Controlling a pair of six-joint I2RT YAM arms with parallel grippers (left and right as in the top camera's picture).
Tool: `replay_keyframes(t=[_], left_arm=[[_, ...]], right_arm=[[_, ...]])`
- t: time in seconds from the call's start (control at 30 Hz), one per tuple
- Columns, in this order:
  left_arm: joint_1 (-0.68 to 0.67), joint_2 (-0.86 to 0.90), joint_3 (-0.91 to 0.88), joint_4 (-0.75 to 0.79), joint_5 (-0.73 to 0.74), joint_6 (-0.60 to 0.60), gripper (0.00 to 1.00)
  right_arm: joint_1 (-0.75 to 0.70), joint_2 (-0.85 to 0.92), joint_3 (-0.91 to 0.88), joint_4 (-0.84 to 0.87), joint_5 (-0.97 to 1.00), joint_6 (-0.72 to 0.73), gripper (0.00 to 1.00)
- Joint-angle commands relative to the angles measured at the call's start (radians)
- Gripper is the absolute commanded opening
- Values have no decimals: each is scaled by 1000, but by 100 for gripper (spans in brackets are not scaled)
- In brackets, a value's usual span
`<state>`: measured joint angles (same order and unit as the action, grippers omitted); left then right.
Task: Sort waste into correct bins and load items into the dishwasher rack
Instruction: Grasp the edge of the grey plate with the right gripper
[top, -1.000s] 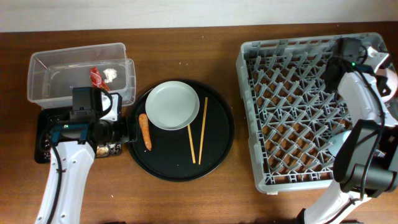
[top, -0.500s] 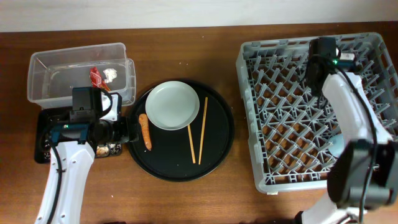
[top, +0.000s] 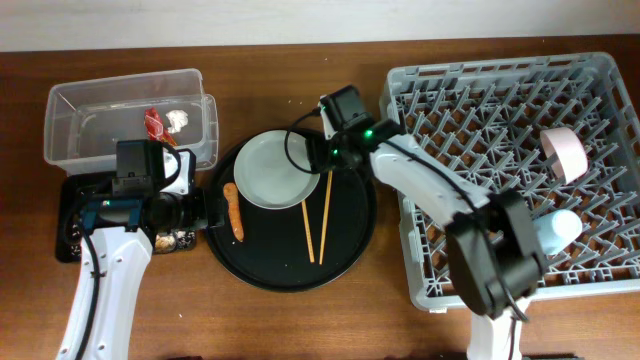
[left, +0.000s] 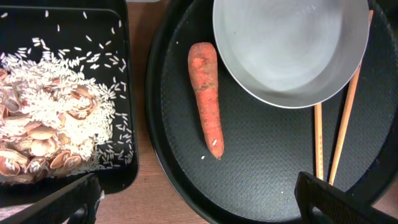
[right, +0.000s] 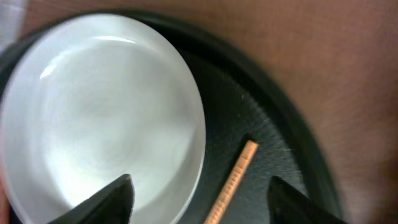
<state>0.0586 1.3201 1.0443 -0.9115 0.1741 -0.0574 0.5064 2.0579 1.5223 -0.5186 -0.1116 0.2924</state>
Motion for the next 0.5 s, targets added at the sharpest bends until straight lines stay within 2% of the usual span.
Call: replay_keyframes(t=[0.0,0.07,0.13,0.17,0.2,0.23,0.47], left_arm=[[3,-11,4,2,-7,-7,99],[3,-11,4,2,-6,-7,99],[3,-11,4,2,-6,-7,99],[3,-11,4,2,-6,-7,99],[3,-11,4,2,-6,-7,99],[3,-11,4,2,-6,-7,99],[3,-11,4,2,-7,-7,99]], right_arm=[[20,80,8,14,-12,116,59],[24,109,8,18,-12,138,44],[26,111,6,18,-13,144,38],[26,111,6,14,-13,155,27],[26,111,6,8,-13,159,11],[26,111,6,3,-13,162,6],[23,69,8,-32,-12,160,4]])
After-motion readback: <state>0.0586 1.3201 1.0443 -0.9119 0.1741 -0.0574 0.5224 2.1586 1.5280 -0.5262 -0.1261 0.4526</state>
